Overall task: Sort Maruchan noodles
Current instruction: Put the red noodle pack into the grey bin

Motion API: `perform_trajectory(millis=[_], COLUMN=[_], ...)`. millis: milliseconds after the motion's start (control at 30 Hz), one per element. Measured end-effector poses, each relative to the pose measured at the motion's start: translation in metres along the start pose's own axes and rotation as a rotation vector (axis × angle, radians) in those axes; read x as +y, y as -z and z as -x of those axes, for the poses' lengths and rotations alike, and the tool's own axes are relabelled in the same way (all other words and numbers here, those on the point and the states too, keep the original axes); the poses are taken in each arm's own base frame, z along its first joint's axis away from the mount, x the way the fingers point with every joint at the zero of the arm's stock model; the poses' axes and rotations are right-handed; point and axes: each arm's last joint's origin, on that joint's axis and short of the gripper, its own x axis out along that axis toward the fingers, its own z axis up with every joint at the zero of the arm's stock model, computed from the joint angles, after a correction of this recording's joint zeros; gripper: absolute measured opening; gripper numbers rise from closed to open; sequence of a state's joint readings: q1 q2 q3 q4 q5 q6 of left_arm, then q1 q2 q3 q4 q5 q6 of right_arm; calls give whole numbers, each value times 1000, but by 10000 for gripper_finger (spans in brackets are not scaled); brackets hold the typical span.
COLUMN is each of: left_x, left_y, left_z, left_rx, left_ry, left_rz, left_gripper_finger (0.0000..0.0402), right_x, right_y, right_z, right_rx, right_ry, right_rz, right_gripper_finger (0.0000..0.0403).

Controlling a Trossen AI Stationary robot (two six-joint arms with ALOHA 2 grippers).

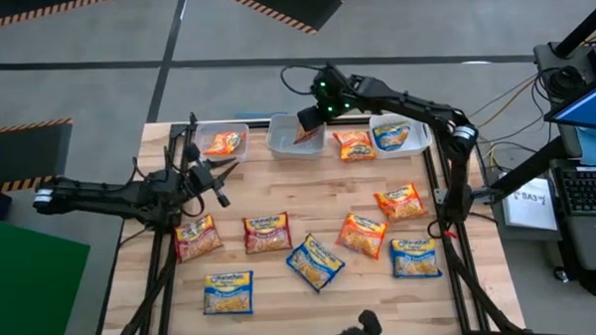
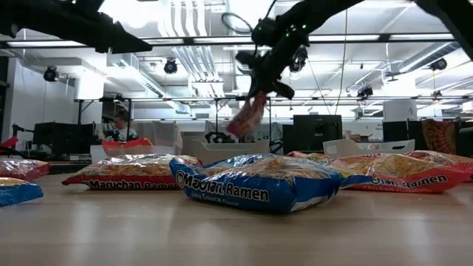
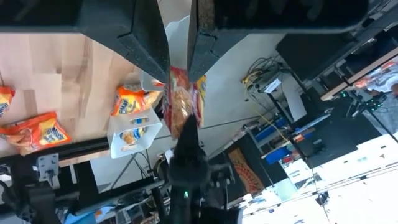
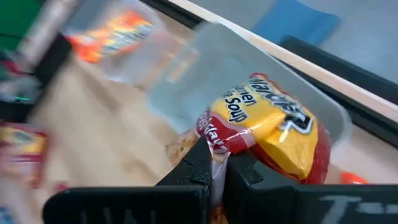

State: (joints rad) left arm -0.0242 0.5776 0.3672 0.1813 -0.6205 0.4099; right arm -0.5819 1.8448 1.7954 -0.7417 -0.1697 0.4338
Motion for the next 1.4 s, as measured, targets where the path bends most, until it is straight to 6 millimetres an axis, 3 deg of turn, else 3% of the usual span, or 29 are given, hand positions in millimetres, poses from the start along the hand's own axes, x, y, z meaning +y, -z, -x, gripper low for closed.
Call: perform_trajectory(millis=[300,500,900,1200,1400], left_x=[0,0,-1,-1,-1], left_y=[1,1,2,3,3], left_z=[0,0,0,0,0], left_rx=[4,11,19,20,25], left_ry=[2,5,8,9,11], left_rz=[-3,-6,-12,-8,2], left_gripper_finger=[39,39,39,39,39], right_x=[-10,-8,-5,-4,8], right_y=[-2,-5,10,11,0], right_z=[-26,-43,-69,-68,-39], right_rx=[116,143,241,253,214], right_ry=[257,265,287,294,277], right_rz=[58,78,112,96,99], right_gripper_finger=[8,8,21,84,93])
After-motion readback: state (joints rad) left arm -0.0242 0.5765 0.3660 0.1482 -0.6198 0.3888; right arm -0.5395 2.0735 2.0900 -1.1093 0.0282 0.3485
